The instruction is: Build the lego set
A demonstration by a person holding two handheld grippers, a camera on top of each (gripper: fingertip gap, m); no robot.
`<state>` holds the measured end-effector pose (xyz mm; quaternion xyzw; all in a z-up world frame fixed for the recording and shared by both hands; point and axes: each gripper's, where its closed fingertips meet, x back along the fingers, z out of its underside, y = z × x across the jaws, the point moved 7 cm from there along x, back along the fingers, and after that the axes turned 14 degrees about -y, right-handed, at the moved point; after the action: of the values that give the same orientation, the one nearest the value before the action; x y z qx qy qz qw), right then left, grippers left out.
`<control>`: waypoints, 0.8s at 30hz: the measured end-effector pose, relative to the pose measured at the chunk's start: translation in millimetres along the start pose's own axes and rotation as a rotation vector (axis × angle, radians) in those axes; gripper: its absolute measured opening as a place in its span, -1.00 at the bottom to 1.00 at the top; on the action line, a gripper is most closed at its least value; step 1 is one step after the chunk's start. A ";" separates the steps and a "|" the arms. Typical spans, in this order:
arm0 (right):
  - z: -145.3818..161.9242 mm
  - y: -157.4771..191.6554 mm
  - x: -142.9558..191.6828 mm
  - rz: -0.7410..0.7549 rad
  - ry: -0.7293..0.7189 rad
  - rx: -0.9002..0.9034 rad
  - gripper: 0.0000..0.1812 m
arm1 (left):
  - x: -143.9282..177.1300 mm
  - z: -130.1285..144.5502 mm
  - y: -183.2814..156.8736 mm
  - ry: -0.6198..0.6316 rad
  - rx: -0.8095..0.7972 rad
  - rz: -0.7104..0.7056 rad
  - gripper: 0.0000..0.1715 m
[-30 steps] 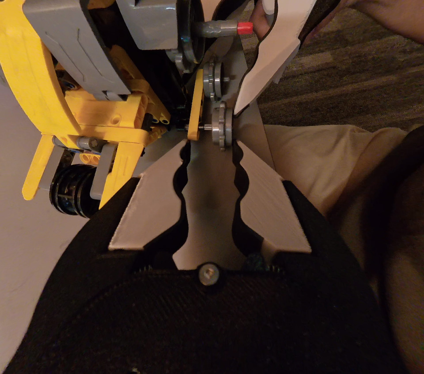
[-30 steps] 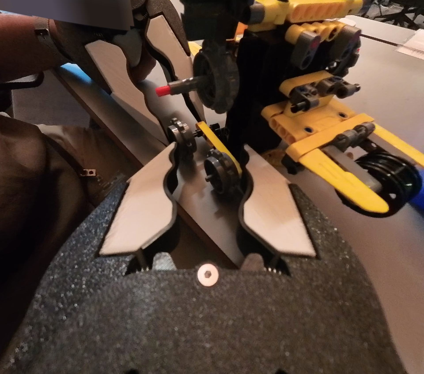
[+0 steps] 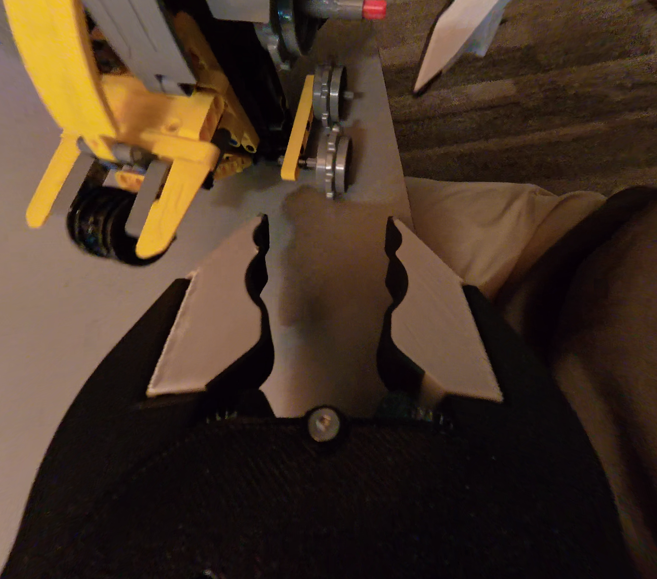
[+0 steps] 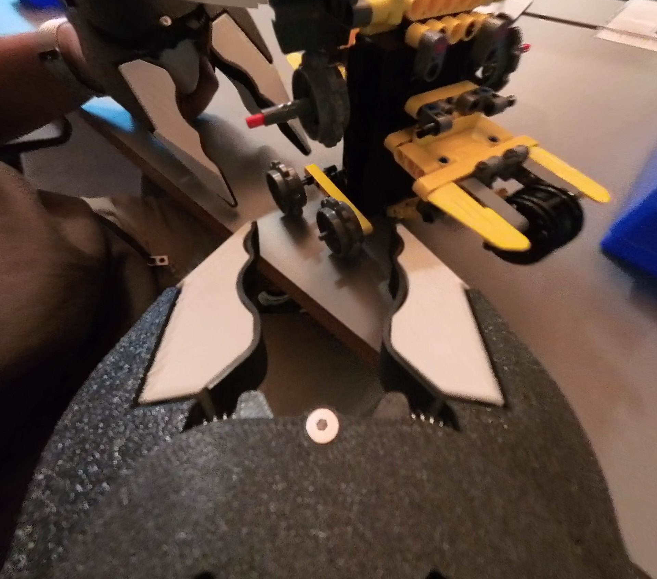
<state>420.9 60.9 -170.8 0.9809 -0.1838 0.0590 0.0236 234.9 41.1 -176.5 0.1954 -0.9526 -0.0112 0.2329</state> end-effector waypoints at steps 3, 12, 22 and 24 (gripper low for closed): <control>-25.2 6.9 20.0 0.001 -0.104 -0.062 -0.20 | 31.1 -8.4 1.3 -0.106 0.075 0.001 -0.26; -213.1 -2.0 -41.4 0.154 -0.439 0.185 -0.30 | 125.9 12.6 165.2 -0.063 0.297 -0.646 -0.04; -151.3 -109.9 -314.2 -0.020 0.464 0.223 -0.05 | 118.3 69.7 225.7 0.065 0.449 -0.796 0.17; -118.2 -119.4 -339.0 -0.083 0.558 0.248 -0.08 | 117.4 72.4 222.7 0.038 0.446 -0.781 0.18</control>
<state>137.9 301.4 -98.7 0.9290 -0.1215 0.3468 -0.0442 25.0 197.4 -164.4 0.5860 -0.7820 0.1107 0.1811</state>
